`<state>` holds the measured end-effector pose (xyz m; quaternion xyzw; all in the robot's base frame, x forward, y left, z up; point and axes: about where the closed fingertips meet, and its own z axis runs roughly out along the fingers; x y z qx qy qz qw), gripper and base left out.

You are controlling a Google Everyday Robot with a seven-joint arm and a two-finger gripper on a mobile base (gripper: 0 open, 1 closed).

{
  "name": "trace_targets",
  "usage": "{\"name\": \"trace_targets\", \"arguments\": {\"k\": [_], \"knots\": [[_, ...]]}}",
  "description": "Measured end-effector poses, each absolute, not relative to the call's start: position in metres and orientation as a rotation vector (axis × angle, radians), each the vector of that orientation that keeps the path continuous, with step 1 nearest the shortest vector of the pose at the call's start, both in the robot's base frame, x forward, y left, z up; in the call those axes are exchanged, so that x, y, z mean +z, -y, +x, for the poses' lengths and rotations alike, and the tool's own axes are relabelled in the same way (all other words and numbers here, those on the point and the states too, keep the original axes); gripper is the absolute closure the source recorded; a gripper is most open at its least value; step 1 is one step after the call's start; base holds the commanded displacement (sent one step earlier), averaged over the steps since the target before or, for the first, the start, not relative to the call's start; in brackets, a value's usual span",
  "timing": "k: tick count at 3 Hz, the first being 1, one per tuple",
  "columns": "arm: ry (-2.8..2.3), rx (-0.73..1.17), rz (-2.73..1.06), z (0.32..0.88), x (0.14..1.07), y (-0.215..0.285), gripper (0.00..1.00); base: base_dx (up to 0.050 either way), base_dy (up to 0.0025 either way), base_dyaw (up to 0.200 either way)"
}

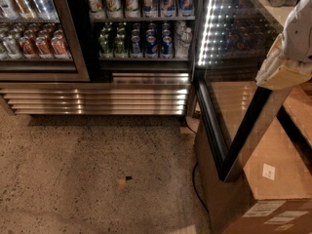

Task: Close right fridge door

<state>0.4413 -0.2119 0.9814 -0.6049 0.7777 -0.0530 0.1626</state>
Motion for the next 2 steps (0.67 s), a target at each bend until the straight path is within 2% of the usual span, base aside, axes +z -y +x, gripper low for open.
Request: {"name": "trace_targets", "arguments": {"k": [1,2], "knots": [[-2.217,-0.154,-1.725,0.4416,0.9818,0.2119,1.0,0.0,0.0,0.0],[-2.217,-0.154,-1.725,0.4416,0.9818,0.2119,1.0,-0.05,0.0,0.0]]}}
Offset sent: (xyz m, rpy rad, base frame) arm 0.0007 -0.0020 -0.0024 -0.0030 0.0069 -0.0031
